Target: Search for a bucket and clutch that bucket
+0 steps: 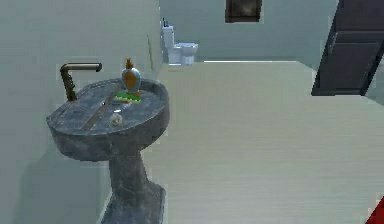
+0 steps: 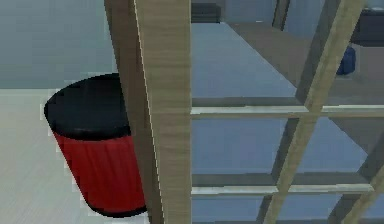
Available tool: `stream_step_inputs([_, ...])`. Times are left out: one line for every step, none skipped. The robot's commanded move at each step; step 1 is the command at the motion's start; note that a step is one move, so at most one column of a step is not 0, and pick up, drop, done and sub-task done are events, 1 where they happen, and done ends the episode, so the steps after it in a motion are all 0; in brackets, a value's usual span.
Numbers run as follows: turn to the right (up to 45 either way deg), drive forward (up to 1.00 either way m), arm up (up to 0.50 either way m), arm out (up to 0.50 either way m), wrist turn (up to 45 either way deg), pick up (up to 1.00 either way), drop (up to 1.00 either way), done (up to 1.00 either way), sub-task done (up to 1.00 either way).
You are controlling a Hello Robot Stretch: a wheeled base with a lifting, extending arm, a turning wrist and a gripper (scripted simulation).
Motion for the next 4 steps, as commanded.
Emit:
stream_step_inputs([0.0,0.20,0.00,0.00,0.0,0.00,0.00,0.00,0.00])
stream_step_inputs([42.0,0.00,0.00,0.00,0.0,0.00,0.00,0.00,0.00])
stream_step_inputs([0.0,0.85,0.00,0.00,0.0,0.00,0.00,0.00,0.00])
stream_step_inputs([-21.0,0.00,0.00,0.00,0.0,0.00,0.00,0.00,0.00])
